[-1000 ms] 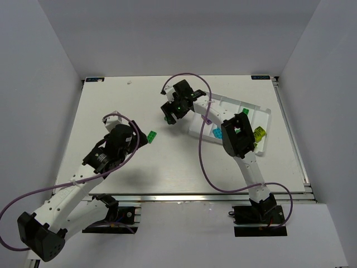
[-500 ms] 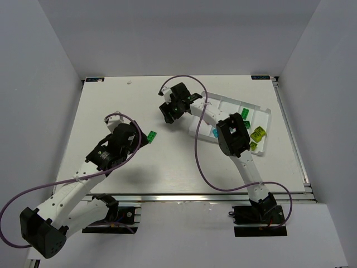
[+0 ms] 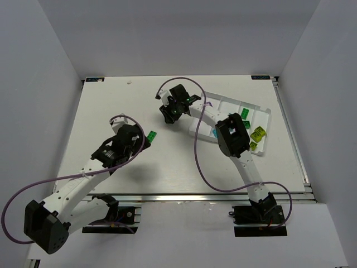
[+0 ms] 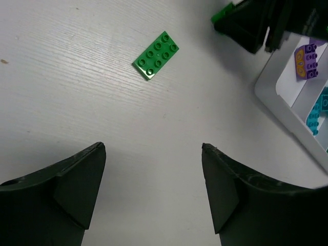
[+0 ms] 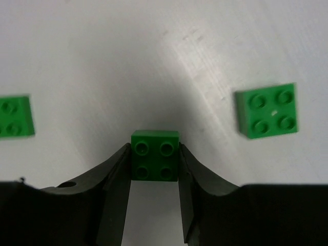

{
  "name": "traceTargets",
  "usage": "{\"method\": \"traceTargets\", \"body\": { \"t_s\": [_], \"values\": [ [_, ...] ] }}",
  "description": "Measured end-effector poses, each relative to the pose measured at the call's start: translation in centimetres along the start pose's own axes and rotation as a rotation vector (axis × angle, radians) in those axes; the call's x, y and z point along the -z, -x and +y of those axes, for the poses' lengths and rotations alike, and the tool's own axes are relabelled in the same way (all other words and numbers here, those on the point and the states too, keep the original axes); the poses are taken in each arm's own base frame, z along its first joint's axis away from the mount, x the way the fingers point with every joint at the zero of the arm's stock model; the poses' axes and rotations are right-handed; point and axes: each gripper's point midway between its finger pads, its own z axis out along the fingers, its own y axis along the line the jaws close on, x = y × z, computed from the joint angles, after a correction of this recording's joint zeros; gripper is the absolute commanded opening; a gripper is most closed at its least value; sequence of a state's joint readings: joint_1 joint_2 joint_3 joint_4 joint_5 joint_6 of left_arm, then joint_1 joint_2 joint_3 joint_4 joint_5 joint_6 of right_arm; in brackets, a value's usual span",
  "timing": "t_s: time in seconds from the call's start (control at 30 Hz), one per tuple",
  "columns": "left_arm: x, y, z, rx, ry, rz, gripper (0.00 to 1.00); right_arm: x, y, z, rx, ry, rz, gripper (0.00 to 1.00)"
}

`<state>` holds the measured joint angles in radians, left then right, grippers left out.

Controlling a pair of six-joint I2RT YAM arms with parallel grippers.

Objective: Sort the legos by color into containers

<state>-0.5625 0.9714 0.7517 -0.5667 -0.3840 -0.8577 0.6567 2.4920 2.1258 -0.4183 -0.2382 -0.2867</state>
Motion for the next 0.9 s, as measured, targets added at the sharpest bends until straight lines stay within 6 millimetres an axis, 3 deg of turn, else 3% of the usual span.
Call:
{"method": "traceTargets", "body": {
  "t_s": [0.1, 0.17, 0.27, 0.33, 0.4, 0.5, 0.6, 0.7, 0.8, 0.9],
  "values": [
    [-0.8, -0.4, -0.3, -0.022, -0.009, 0.022, 0.91, 2.9, -1.2, 2.3, 0.041, 0.095, 0.023, 0.00],
    [-1.4, -0.8, -0.5, -0.046, -0.015, 0.043, 0.91, 6.3, -1.0, 4.3, 0.063, 0.169, 0.010, 0.00],
    [-2.6, -1.7, -0.6, -0.092, -0.019, 0.083, 0.90, 13.4, 1.2, 5.7, 0.102, 0.222, -0.086, 0.00],
    [-3.4, -2.4, -0.6, -0.122, -0.018, 0.116, 0.90, 18.9, 3.2, 4.7, 0.124, 0.192, -0.191, 0.00],
    [-4.1, -3.0, -0.6, -0.145, -0.021, 0.143, 0.90, 24.5, 3.5, 2.4, 0.115, 0.120, -0.269, 0.00],
    [-4.7, -3.5, -0.8, -0.167, -0.037, 0.166, 0.90, 30.6, 0.0, -2.9, 0.020, -0.029, -0.306, 0.00],
    [-5.0, -3.6, -1.3, -0.178, -0.063, 0.175, 0.90, 32.7, -6.4, -7.9, -0.151, -0.140, -0.244, 0.00],
    [-5.2, -3.8, -1.7, -0.187, -0.085, 0.184, 0.88, 32.6, -12.0, -10.5, -0.309, -0.168, -0.162, 0.00],
    [-5.6, -4.3, -1.8, -0.201, -0.096, 0.206, 0.87, 31.7, -15.5, -12.3, -0.410, -0.174, -0.107, 0.02],
    [-5.9, -5.0, -1.7, -0.212, -0.095, 0.232, 0.87, 30.2, -17.2, -14.3, -0.481, -0.160, -0.068, 0.07]
  ]
}}
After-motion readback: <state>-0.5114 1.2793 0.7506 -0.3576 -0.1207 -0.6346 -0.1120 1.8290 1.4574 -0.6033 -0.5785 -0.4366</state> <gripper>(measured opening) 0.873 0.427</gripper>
